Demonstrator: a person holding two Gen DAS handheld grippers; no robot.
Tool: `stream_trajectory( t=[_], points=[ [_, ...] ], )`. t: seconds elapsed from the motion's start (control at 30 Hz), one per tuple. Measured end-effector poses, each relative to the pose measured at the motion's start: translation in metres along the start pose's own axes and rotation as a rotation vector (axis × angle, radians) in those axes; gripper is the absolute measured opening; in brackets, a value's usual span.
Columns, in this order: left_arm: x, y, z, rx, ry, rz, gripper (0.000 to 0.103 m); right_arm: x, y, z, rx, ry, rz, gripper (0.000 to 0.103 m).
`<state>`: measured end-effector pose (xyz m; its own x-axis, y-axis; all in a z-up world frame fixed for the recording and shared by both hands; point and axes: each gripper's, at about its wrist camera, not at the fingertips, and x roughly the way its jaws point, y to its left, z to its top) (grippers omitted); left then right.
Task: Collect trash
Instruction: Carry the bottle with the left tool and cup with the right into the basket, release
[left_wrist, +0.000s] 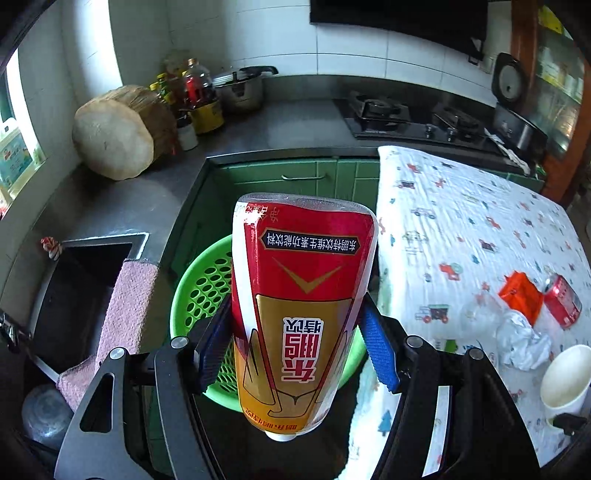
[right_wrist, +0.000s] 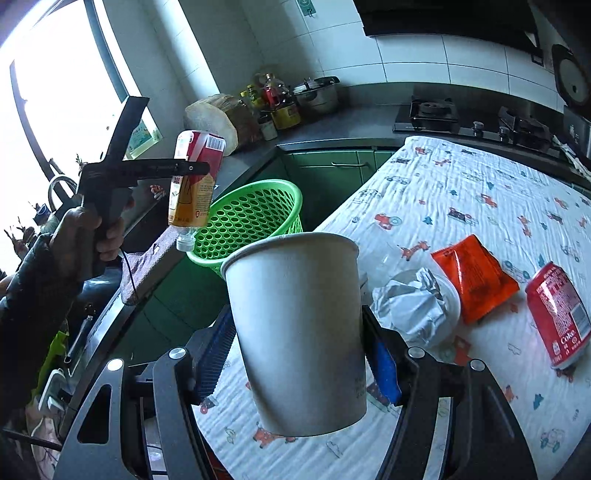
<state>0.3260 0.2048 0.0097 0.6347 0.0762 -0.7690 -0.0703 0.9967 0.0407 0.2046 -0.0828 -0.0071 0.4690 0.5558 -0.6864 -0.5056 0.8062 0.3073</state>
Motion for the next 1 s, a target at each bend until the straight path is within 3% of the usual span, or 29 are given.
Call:
stream_trajectory(
  t=[0.23,0.53,0.77,1.0],
  points=[
    [0.053,0.032,0.005,-0.065,0.06,-0.013,0.065,0.03,0.016,0.017,-0.021,0.036,0.005,0.064],
    [0.109,0.042,-0.008,-0.093,0.182,-0.05,0.067,0.069,0.034,0.041,-0.045,0.07,0.026,0.064],
    [0.111,0.051,-0.013,-0.108,0.187,-0.07,0.071,0.09,0.047,0.054,-0.07,0.086,0.044,0.064],
    [0.085,0.073,-0.02,-0.15,0.146,-0.079,0.075,0.116,0.059,0.071,-0.08,0.093,0.061,0.064]
  ],
)
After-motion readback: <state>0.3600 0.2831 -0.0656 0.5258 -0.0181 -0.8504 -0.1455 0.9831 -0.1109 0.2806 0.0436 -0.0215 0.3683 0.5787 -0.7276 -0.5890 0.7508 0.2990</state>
